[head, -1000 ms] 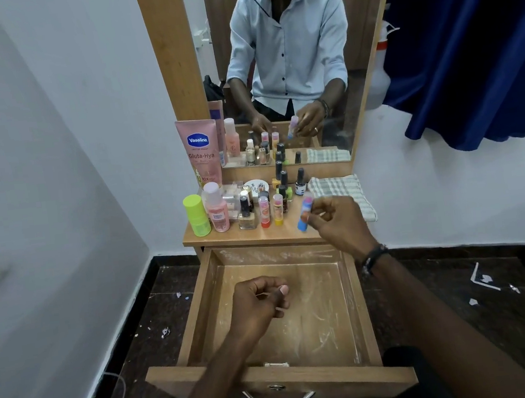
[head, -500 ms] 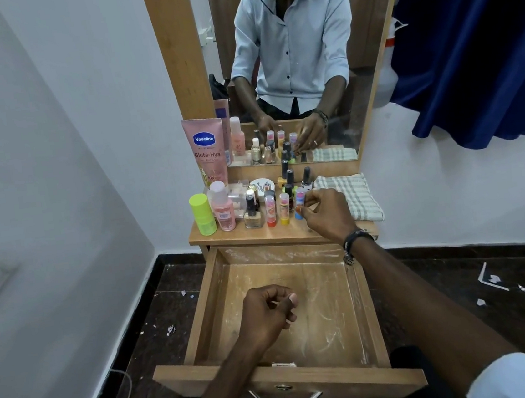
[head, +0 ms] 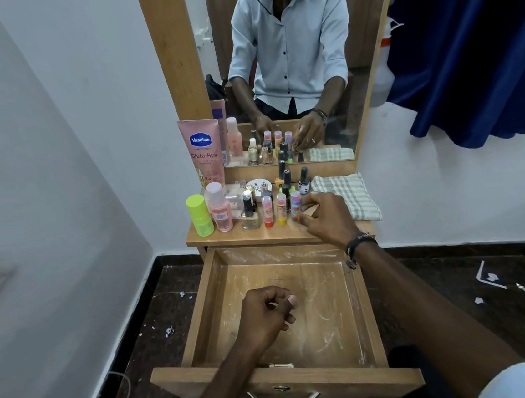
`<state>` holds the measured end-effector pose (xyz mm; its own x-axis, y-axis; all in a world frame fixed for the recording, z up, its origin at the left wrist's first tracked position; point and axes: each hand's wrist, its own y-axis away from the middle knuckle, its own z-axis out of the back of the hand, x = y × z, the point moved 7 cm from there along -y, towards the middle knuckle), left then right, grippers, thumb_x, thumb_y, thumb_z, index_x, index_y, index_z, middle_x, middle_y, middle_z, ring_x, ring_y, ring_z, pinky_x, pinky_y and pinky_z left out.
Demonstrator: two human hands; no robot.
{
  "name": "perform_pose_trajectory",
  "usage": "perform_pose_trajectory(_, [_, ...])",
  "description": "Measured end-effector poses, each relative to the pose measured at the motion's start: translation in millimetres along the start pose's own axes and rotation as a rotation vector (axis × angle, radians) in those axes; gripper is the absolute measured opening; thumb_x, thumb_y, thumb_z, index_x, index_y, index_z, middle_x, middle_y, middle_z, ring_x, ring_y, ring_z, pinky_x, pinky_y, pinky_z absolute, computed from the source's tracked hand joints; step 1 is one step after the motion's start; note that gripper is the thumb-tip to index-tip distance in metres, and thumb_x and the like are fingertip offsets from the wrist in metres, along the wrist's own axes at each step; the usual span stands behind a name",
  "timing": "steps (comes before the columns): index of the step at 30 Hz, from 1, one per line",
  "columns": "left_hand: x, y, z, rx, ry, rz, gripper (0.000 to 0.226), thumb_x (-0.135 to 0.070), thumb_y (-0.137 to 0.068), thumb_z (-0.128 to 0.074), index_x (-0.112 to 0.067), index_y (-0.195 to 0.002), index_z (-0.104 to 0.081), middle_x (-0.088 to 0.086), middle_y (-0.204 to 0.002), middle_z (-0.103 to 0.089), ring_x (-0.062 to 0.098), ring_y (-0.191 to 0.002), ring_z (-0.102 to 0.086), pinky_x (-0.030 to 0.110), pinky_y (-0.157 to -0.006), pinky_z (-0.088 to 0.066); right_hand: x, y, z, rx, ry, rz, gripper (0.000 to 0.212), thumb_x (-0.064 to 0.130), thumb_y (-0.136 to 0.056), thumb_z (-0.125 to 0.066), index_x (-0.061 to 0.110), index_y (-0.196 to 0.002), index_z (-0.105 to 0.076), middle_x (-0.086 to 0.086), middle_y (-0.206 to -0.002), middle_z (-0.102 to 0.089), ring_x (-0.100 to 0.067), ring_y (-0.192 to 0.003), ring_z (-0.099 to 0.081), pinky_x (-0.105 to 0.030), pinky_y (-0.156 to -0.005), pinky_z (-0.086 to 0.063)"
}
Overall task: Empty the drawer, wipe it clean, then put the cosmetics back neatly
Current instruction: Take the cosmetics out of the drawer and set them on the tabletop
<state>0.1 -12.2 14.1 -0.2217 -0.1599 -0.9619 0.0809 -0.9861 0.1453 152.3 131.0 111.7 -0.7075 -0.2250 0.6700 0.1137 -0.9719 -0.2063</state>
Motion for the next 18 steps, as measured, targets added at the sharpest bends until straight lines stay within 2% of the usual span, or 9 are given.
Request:
perform_pose_trajectory(2, [0,0,-1,0.004,-0.001,-0.002,0.009,-0.007,-0.088,-0.067,-0.004,-0.081,-0.072,0.005,-0.076,-0.070,0.021,-0.059,-0.068,0.028,-0.049,-0.052,-2,0,8,-0.012,-0.022,0.003,0.036,0.029,-0.080,-0.081,0.011,-0.110,-0.070,0.003,-0.102,-0.070,-0.011,-0.080,-0.063,-0.031,-0.075,-0.055])
perform_pose_trajectory(5, [0,0,-1,0.002,0.000,-0.007,0.009,-0.007,-0.088,-0.068,-0.003,-0.081,-0.072,0.007,-0.077,-0.071,0.021,-0.058,-0.068,0.028,-0.049,-0.052,-9,0,37,-0.154,-0.094,0.000,0.022,0.035,-0.085,-0.076,0.017,-0.095,-0.071,0.006,-0.089,-0.069,-0.006,-0.073,-0.061,-0.024,-0.070,-0.048])
perform_pose_trajectory(7, [1,-1,-1,0.000,-0.002,-0.007,0.009,-0.007,-0.087,-0.069,-0.002,-0.081,-0.072,0.011,-0.079,-0.071,0.020,-0.058,-0.068,0.028,-0.049,-0.053,-20,-1,61,-0.299,-0.065,-0.053,0.016,0.030,-0.089,-0.070,0.015,-0.094,-0.072,0.001,-0.092,-0.073,-0.012,-0.075,-0.064,-0.024,-0.072,-0.048])
perform_pose_trajectory(8, [1,-1,-2,0.001,-0.003,-0.008,0.008,-0.007,-0.087,-0.069,-0.002,-0.081,-0.071,0.013,-0.080,-0.071,0.021,-0.058,-0.068,0.028,-0.050,-0.053,-26,-1,69,-0.321,-0.021,-0.073,0.012,0.023,-0.089,-0.068,0.014,-0.096,-0.072,-0.002,-0.096,-0.074,-0.016,-0.081,-0.066,-0.025,-0.074,-0.048])
perform_pose_trajectory(10, [1,-1,-2,0.006,-0.007,-0.014,0.008,-0.008,-0.087,-0.069,-0.003,-0.081,-0.071,0.015,-0.081,-0.070,0.021,-0.058,-0.068,0.029,-0.050,-0.053,-33,-5,72,-0.206,0.082,-0.075,0.025,0.009,-0.083,-0.064,0.013,-0.107,-0.070,-0.005,-0.110,-0.072,-0.023,-0.101,-0.066,-0.028,-0.084,-0.050])
perform_pose_trajectory(13, [1,0,-3,0.005,-0.017,-0.016,0.008,-0.008,-0.087,-0.069,-0.002,-0.082,-0.071,0.017,-0.082,-0.070,0.021,-0.059,-0.069,0.029,-0.050,-0.053,-32,-4,55,0.125,0.245,-0.042,0.058,0.002,-0.077,-0.061,0.013,-0.134,-0.057,-0.007,-0.140,-0.057,-0.027,-0.130,-0.050,-0.034,-0.104,-0.045])
perform_pose_trajectory(15, [1,0,-3,0.003,-0.025,-0.015,0.007,-0.007,-0.087,-0.069,-0.002,-0.083,-0.071,0.016,-0.081,-0.070,0.022,-0.059,-0.068,0.028,-0.050,-0.053,-33,0,44,0.246,0.337,-0.026,0.067,0.004,-0.078,-0.061,0.013,-0.143,-0.049,-0.006,-0.148,-0.049,-0.027,-0.136,-0.045,-0.035,-0.109,-0.041])
perform_pose_trajectory(18, [1,1,-3,-0.002,-0.022,-0.006,0.007,-0.007,-0.087,-0.069,-0.003,-0.082,-0.072,0.011,-0.075,-0.069,0.023,-0.058,-0.068,0.029,-0.049,-0.053,-37,0,35,0.256,0.481,0.024,0.055,0.012,-0.080,-0.061,0.011,-0.135,-0.056,-0.006,-0.141,-0.055,-0.029,-0.128,-0.052,-0.038,-0.101,-0.049])
